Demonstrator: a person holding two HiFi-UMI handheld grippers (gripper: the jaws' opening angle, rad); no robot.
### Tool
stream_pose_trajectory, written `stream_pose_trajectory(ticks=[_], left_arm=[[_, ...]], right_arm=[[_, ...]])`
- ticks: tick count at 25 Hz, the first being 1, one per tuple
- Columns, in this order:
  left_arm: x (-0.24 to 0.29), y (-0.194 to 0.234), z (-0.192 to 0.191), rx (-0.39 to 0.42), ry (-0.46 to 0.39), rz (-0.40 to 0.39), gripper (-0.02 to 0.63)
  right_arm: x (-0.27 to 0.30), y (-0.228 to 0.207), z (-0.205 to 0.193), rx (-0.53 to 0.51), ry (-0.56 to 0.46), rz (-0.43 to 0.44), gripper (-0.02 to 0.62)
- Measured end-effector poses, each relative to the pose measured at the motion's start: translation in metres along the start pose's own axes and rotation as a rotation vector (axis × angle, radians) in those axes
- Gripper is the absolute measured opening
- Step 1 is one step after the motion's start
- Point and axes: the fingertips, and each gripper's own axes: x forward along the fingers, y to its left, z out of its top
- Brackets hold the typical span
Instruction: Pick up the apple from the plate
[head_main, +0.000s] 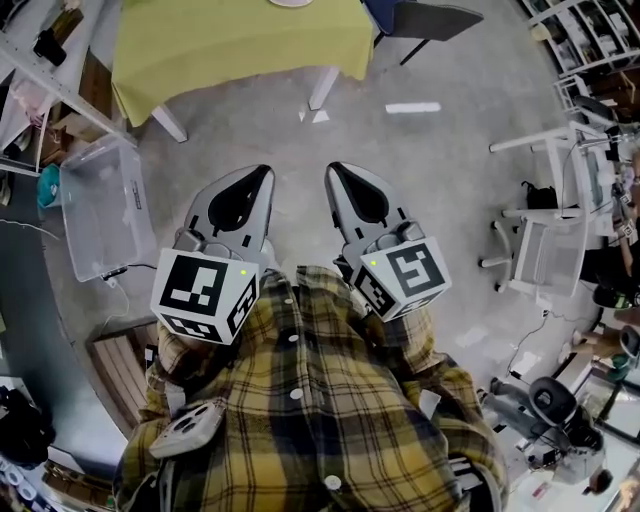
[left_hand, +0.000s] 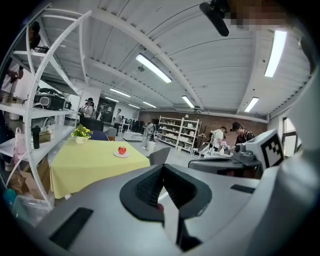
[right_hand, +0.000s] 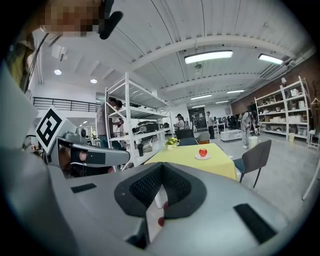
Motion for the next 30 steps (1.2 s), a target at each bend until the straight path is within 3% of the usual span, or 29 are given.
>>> stream_pose_trajectory(ticks=[8,16,24,30], left_arm=[[0.006,0.02,-0.006,-0.029,0.028,-0.033,0.006],[0.033,0.057,-0.001,-0.058,0.026,0.005,0.006],[0.105,0.094,0.029,-0.066,0.019,0.026,0.006],[0.17,0.114,0.063,-0.073,0.005,0.063,0.006]], right_arm=[[0.024,0.003,-0.008,0.023,0.046,-0.019,-0.003],[0.066,-0.014,-0.012,0.033,0.077,0.012,-0.003],[0.131,-0.06,0.003,0.025,0.107,0.069,-0.003],[0.17,-0.122,0.03,0.02,0.107,0.095,-0.003]])
